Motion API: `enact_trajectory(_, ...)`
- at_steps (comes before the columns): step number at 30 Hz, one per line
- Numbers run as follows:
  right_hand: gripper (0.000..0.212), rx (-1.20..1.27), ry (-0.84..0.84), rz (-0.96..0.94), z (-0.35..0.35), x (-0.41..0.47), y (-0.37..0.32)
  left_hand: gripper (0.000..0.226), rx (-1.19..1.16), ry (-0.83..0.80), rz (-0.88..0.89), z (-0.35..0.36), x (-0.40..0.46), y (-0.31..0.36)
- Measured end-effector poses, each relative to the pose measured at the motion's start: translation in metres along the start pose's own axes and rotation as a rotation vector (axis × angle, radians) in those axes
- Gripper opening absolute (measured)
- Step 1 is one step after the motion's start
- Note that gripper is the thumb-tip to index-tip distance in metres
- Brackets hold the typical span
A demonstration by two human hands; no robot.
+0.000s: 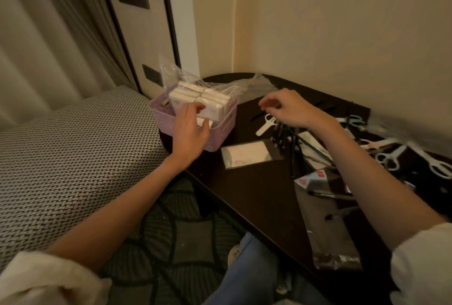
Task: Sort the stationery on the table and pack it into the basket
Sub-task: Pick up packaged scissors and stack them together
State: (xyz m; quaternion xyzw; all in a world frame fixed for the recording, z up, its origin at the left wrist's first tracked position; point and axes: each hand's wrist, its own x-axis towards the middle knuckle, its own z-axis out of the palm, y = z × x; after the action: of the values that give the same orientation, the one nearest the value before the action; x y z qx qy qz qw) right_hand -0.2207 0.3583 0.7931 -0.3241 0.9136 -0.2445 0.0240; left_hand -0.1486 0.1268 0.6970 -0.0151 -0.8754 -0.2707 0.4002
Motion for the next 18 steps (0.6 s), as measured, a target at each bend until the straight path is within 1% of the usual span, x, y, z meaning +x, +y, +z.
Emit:
enact_trajectory(2,0.028,-0.016,-0.008,0.072,-0.002,-0.026,0.018,0.029,-0.063,-0.069,0.066,0.012,-0.005,0.022)
enact_trajectory(4,0.026,-0.031,-0.019,0.126,-0.002,-0.051,0.035,0.029,-0.137,-0.176,0.085,0.025,-0.010,0.042)
enact_trajectory(6,0.027,-0.045,-0.018,0.193,-0.001,-0.076,0.052,0.030,-0.186,-0.328,0.074,0.040,-0.018,0.062)
enact_trajectory(9,0.024,-0.023,-0.017,0.272,0.001,-0.113,0.073,0.033,-0.230,-0.572,0.111,0.062,-0.033,0.086)
enact_trajectory(11,0.025,-0.008,-0.003,0.316,0.002,-0.136,0.081,0.036,-0.241,-0.680,0.147,0.071,-0.043,0.100)
enact_trajectory(13,0.026,-0.003,0.047,0.340,0.004,-0.158,0.085,0.037,-0.235,-0.742,0.185,0.078,-0.053,0.112)
enact_trajectory(15,0.025,-0.004,0.101,0.335,0.010,-0.178,0.086,0.037,-0.234,-0.764,0.215,0.082,-0.061,0.121)
enact_trajectory(18,0.024,0.001,0.129,0.325,0.025,-0.203,0.086,0.035,-0.232,-0.788,0.196,0.086,-0.070,0.127)
